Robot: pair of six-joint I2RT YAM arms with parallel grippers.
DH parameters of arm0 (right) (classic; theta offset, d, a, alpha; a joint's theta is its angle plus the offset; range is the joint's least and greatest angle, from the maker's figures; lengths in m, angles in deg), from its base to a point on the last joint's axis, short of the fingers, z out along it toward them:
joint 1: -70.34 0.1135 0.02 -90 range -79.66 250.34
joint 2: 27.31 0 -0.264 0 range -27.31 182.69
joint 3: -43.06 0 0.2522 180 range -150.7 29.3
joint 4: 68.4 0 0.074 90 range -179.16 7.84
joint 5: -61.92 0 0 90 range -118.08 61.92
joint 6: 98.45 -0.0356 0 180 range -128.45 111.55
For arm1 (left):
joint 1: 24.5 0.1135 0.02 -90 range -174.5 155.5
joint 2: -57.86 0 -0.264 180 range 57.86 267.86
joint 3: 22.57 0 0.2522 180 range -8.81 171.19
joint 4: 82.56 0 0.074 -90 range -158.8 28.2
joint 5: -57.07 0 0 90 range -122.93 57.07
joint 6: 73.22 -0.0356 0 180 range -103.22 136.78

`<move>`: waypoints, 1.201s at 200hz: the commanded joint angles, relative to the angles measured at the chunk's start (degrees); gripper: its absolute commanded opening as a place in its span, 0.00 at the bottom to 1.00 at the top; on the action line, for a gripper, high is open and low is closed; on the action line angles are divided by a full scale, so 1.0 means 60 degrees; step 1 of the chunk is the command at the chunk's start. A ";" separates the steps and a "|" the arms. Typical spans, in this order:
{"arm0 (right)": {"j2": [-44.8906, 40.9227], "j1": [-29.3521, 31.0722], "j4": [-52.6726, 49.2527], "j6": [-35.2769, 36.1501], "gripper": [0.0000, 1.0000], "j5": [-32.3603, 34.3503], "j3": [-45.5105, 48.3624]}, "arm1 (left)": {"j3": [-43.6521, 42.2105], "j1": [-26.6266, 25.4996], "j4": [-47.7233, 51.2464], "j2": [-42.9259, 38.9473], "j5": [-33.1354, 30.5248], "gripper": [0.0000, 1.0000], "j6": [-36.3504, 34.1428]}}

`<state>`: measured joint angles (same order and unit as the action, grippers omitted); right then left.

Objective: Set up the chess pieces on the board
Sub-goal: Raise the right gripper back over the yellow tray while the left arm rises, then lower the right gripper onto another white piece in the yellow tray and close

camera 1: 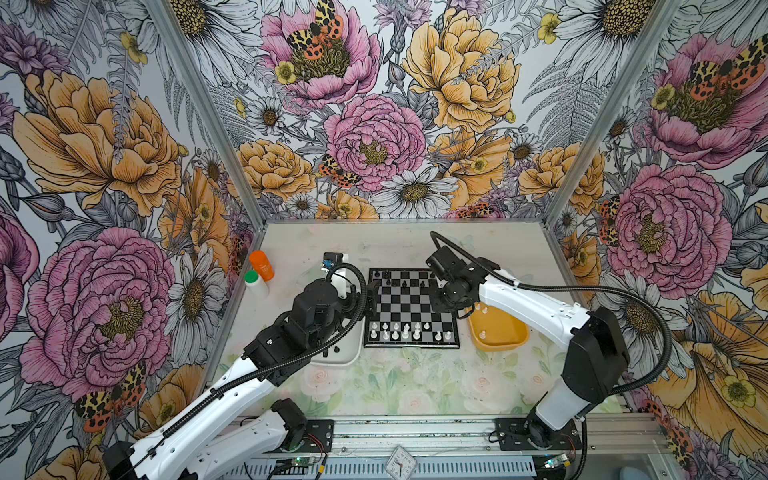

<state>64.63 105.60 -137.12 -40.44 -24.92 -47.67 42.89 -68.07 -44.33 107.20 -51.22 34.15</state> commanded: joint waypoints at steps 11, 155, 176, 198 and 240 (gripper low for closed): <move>-0.1493 -0.1181 -0.0415 0.0260 0.36 0.0411 0.1170 | 0.0597 -0.0108 -0.1045 0.0996 0.0975 0.99 -0.0161; -0.1609 -0.2402 0.0877 0.0399 0.32 -0.0211 0.3891 | 0.2335 -0.0415 -0.1910 0.4048 0.2355 0.99 -0.0611; -0.1348 -0.2449 0.1026 0.0466 0.30 -0.0233 0.3950 | 0.2360 -0.0357 -0.1896 0.4110 0.2368 0.99 -0.0596; -0.1084 -0.2518 0.1200 0.0541 0.29 -0.0233 0.4023 | 0.2344 -0.0316 -0.1881 0.4126 0.2352 0.99 -0.0580; -0.0746 -0.2723 0.1425 0.0698 0.29 -0.0319 0.4069 | 0.2389 -0.0247 -0.1808 0.4168 0.2299 0.99 -0.0536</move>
<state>59.21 90.04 -130.76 -37.44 -26.43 -23.32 55.39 -70.24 -54.58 131.88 -38.30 31.52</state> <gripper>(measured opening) 0.289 0.989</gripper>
